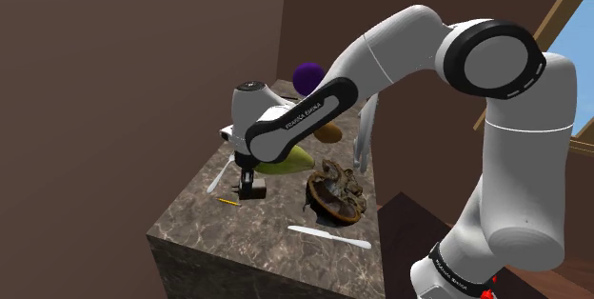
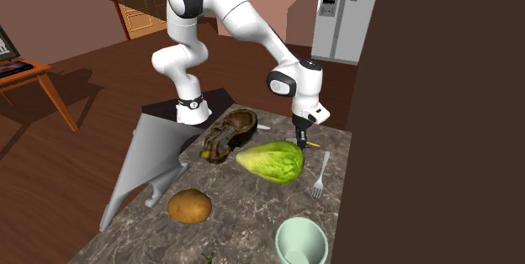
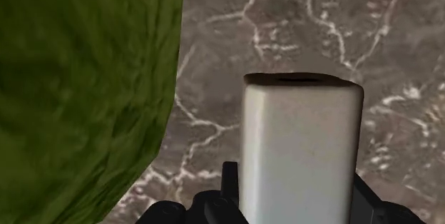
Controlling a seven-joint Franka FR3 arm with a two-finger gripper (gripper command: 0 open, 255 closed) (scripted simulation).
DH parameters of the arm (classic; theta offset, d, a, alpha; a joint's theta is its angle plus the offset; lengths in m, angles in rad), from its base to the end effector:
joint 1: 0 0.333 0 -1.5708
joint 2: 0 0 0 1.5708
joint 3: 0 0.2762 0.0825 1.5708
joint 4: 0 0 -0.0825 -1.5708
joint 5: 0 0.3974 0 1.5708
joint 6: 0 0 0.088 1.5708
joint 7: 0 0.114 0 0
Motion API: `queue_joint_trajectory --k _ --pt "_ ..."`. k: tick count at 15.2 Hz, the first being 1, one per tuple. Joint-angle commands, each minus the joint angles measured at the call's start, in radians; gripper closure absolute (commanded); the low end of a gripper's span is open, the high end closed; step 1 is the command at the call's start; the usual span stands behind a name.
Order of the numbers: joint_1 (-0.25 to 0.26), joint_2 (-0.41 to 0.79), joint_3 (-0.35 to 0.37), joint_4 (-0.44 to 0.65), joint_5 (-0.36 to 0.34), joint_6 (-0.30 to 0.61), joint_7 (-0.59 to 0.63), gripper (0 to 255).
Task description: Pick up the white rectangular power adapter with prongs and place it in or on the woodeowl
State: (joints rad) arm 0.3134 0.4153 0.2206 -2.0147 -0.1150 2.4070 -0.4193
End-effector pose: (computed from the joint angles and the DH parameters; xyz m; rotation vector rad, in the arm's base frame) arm 0.5127 0.3033 0.1952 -2.7307 -1.5301 0.0168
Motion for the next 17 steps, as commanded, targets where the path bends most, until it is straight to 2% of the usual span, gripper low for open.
queue_joint_trajectory --k 1,17 --pt "0.0 0.002 0.0 -0.001 0.0 0.0 0.0 255" --pt "-0.017 -0.136 0.022 0.041 0.046 -0.177 -0.029 255"
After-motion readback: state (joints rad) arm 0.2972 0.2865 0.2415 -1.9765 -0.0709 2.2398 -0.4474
